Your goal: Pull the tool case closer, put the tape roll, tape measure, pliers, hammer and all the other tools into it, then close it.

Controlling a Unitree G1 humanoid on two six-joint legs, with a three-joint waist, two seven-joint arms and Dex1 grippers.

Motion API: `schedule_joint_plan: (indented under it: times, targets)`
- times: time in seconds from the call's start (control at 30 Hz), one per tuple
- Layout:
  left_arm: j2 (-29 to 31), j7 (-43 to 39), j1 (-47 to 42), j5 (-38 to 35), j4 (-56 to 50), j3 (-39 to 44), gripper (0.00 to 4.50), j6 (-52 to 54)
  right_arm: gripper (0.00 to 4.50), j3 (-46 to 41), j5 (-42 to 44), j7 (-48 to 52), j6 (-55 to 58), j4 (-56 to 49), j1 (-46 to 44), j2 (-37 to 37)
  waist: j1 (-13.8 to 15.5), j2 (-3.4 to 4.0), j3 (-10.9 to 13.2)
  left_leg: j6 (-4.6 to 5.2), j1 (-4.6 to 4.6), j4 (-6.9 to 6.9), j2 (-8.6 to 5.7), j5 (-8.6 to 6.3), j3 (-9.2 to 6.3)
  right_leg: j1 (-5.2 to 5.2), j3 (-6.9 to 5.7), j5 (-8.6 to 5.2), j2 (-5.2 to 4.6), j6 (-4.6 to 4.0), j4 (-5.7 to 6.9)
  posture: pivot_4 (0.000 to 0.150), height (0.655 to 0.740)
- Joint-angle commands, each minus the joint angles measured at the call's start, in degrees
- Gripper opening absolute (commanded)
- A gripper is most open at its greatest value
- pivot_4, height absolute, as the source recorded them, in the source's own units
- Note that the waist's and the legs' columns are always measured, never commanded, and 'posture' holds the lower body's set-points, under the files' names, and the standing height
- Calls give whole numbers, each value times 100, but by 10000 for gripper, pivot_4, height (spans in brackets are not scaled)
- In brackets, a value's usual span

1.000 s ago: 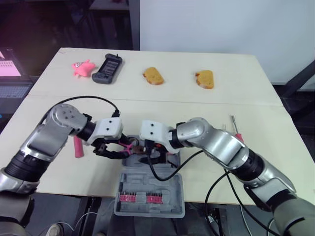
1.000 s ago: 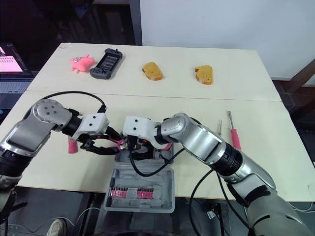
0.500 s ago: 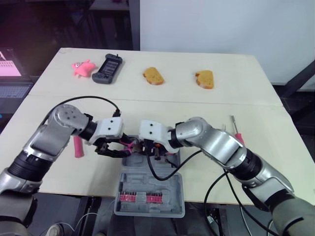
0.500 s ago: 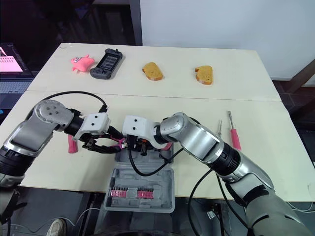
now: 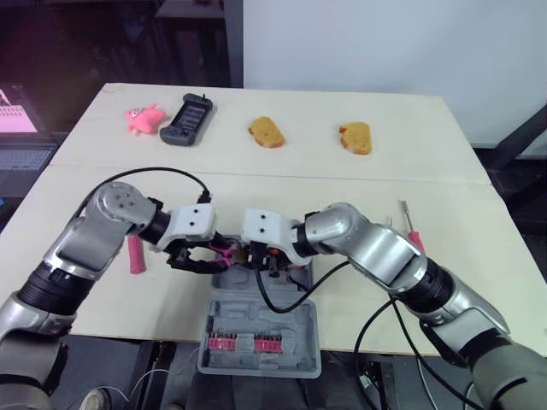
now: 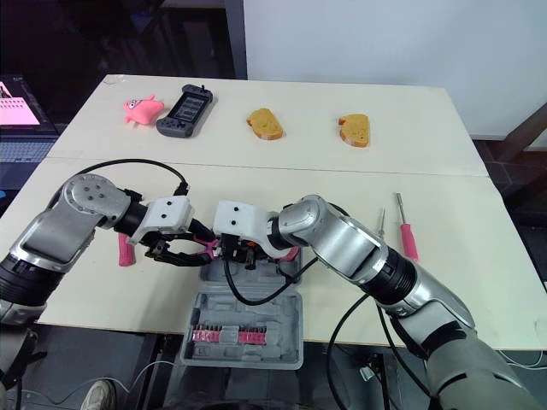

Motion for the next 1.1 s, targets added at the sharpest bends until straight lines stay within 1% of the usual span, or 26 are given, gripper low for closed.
schedule_joint_plan:
  times: [0.03, 0.13, 0.43, 0.47, 0.53, 0.6, 0.63, 0.67, 0.87, 1.07, 1.1]
  targets:
    - [-46, -43, -158, -126, -143, 86, 24632, -14, 24006, -1, -42, 40, -163, -95, -146, 126, 1, 0, 0, 0, 0, 0, 0, 0, 0, 0, 0, 0, 0, 0, 0, 1500, 7395]
    - [-40, -56, -147, -113, -143, 96, 24632, -13, 38150, -2, -92, 54, -209, -74, -147, 137, -2, 0, 0, 0, 0, 0, 0, 0, 0, 0, -1, 0, 0, 0, 0, 1500, 7395]
    - [-41, -82, -158, -108, -138, 96, 24632, 19, 38150, -35, -129, 114, -226, -19, -150, 185, -1, 0, 0, 0, 0, 0, 0, 1, -2, 1, -2, 0, 0, 0, 2, 1500, 7395]
    - [-41, -81, -160, -111, -150, 98, 24632, 29, 35834, -39, -128, 115, -220, -16, -149, 188, -1, 0, 0, 0, 0, 1, 0, 1, -2, 2, -2, 0, 0, 0, 2, 1500, 7395]
    - [-51, -78, -164, -129, -177, 103, 24632, 59, 29835, -32, -139, 115, -227, 0, -147, 187, -1, 0, 0, 0, 0, 1, 0, 1, -2, 1, -2, 0, 0, 0, 2, 1500, 7395]
    - [-51, -81, -166, -128, -183, 102, 24632, 70, 20549, -31, -142, 110, -224, 7, -146, 195, -1, 0, 0, 1, 0, 1, 0, 1, -2, 2, -2, 0, 0, 0, 3, 1500, 7395]
    - [-50, -83, -166, -125, -184, 102, 24632, 73, 14513, -32, -142, 109, -222, 9, -145, 199, -1, 0, 0, 1, 0, 1, 0, 1, -3, 1, -2, 0, 0, 0, 4, 1500, 7395]
    - [-48, -85, -164, -123, -184, 101, 24632, 75, 10419, -30, -144, 110, -226, 7, -146, 199, -1, 0, 0, 1, 1, 1, 0, 1, -3, 1, -3, 0, 0, 0, 4, 1500, 7395]
    - [-64, -61, -157, -177, -220, 119, 24632, 156, 10131, -35, -149, 105, -217, 7, -144, 197, -1, 0, 0, 1, 1, 1, 0, 2, -3, 2, -3, 0, 0, 0, 6, 1500, 7395]
    - [-129, -80, -177, -393, -244, 236, 24632, 406, 10131, -38, -171, 107, -241, 34, -147, 187, -2, 0, 0, 1, 1, 2, 0, 2, -3, 2, -3, 0, 0, 0, 6, 1500, 7395]
    - [-139, -90, -172, -421, -229, 268, 34453, 360, 10131, -40, -178, 111, -254, 41, -142, 182, -1, 0, 0, 1, 1, 1, 0, 2, -3, 2, -3, 0, 0, 0, 6, 1500, 7395]
